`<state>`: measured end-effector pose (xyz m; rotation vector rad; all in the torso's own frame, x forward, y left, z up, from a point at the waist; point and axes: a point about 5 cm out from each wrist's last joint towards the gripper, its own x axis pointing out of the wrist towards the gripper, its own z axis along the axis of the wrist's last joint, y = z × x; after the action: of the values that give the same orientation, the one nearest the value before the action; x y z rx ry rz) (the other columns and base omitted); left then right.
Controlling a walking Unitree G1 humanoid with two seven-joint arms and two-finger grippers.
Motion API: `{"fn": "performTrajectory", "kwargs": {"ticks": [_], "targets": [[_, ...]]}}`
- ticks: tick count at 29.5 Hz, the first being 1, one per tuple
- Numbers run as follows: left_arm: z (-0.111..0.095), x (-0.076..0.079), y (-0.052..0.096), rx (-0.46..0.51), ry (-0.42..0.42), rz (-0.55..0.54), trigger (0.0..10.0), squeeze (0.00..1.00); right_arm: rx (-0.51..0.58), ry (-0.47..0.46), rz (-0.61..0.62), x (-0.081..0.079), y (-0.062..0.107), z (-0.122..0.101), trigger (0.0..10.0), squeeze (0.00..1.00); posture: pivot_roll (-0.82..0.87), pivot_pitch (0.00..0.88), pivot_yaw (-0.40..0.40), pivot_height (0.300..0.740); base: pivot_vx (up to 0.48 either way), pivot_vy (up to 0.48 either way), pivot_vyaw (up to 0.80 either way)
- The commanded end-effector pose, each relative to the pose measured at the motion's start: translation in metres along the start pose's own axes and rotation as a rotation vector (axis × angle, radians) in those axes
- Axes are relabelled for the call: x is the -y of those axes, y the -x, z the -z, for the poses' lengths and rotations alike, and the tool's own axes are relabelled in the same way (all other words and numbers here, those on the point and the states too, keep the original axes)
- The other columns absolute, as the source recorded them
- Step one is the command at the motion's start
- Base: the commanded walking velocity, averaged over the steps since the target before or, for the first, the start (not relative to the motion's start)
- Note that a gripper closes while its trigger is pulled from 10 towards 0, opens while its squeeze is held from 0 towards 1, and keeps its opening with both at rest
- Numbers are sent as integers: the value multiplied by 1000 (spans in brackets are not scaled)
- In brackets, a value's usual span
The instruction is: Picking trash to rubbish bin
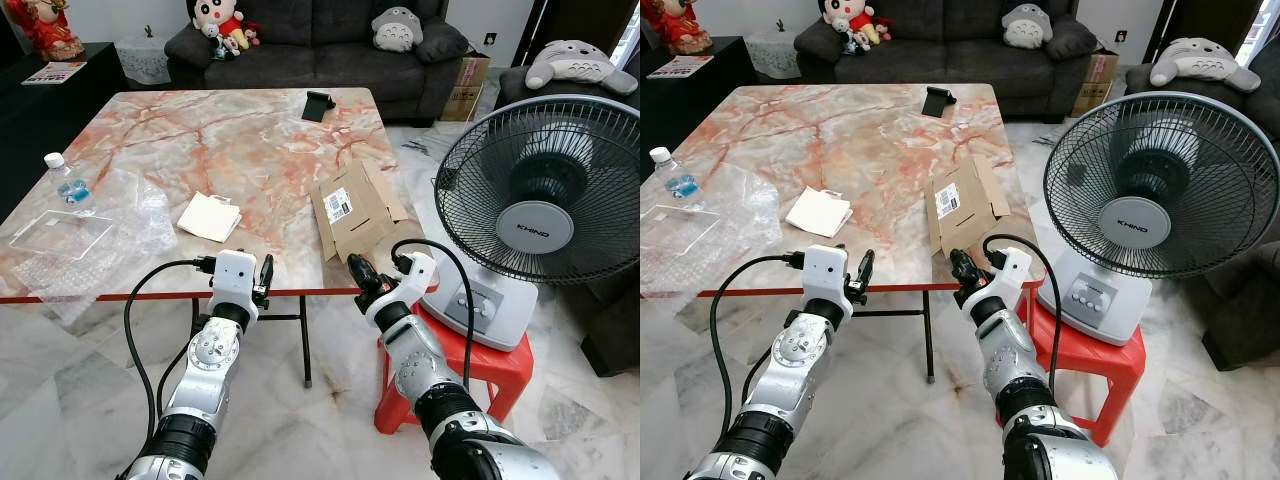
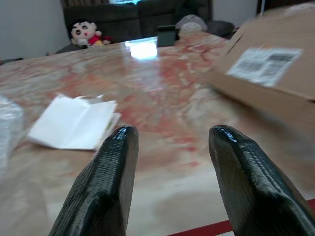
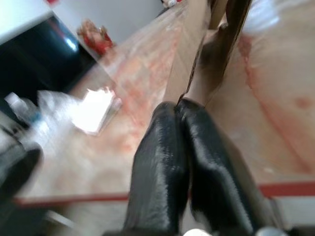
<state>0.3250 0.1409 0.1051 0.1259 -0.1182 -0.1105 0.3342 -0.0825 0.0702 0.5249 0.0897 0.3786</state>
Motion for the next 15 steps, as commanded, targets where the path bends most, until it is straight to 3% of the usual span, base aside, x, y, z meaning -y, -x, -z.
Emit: {"fn": "performTrajectory", "kwargs": {"ticks": [1,15], "targets": [[5,-4,3,-14,0,-22,10000,0,25,40,-19,-9,-3,-2,10000,0,22,0,0,740,0,0,0],[6,-4,3,-11,6,-25,10000,0,24,92,-12,-8,-1,1,10000,0,24,0,0,740,0,0,0]]}}
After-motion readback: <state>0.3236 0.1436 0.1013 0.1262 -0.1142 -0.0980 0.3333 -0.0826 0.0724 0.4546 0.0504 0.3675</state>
